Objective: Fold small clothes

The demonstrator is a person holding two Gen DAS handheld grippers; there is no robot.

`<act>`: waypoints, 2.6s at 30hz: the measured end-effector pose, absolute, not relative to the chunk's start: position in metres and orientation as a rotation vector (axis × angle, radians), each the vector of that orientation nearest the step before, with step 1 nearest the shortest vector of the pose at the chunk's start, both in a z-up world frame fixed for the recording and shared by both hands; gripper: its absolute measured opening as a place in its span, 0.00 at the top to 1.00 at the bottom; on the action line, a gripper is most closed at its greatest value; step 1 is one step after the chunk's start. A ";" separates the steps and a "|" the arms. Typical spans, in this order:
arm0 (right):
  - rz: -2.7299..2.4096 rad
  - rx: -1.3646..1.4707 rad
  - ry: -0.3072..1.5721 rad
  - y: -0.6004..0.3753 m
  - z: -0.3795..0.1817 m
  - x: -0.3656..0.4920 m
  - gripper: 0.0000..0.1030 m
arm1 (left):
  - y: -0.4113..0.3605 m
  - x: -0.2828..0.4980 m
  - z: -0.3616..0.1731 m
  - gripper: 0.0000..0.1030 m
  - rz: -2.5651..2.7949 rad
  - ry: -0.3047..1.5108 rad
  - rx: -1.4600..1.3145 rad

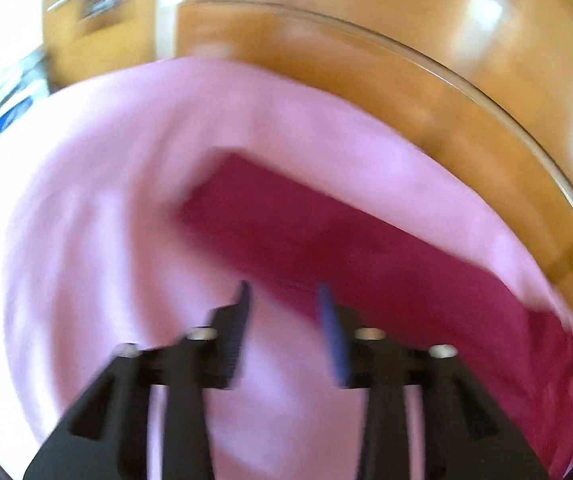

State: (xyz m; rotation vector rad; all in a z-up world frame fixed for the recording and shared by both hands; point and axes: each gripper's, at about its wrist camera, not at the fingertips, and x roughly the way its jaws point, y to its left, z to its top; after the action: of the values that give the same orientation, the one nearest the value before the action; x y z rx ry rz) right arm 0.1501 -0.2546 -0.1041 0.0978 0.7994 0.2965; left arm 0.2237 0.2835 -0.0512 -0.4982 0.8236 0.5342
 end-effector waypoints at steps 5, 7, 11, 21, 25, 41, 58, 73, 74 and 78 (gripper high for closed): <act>0.287 0.070 0.800 -0.248 -0.103 0.152 0.16 | 0.372 0.195 -0.064 0.56 0.577 0.793 -0.679; 0.282 0.067 0.800 -0.248 -0.103 0.153 0.16 | 0.382 0.197 -0.066 0.56 0.552 0.794 -0.689; 0.260 0.043 0.804 -0.243 -0.104 0.154 0.15 | 0.390 0.213 -0.072 0.56 0.495 0.819 -0.674; 0.243 0.028 0.806 -0.240 -0.105 0.154 0.14 | 0.364 0.246 -0.079 0.95 0.480 0.853 -0.516; 0.242 0.035 0.800 -0.240 -0.105 0.154 0.14 | 0.359 0.209 -0.060 0.95 0.503 0.777 -0.524; 0.282 0.083 0.794 -0.251 -0.103 0.155 0.13 | 0.268 0.199 -0.023 0.94 0.481 0.739 -0.381; -0.257 0.821 0.702 -0.588 -0.076 0.140 0.58 | -0.032 0.177 -0.065 0.50 -0.314 0.886 -0.060; -0.510 1.007 0.665 -0.715 -0.108 0.194 0.94 | -0.048 0.177 -0.085 0.46 -0.270 0.919 0.035; -0.514 0.986 0.671 -0.716 -0.105 0.197 0.94 | -0.047 0.176 -0.084 0.46 -0.270 0.919 0.032; -0.436 0.870 0.629 -0.700 -0.067 0.204 0.94 | -0.048 0.176 -0.085 0.45 -0.263 0.916 0.023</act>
State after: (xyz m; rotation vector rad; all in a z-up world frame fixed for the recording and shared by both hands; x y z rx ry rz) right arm 0.2039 -0.6997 -0.0670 0.8699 0.6285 -0.4361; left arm 0.1759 -0.0475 -0.0851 0.0231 0.9156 -0.2630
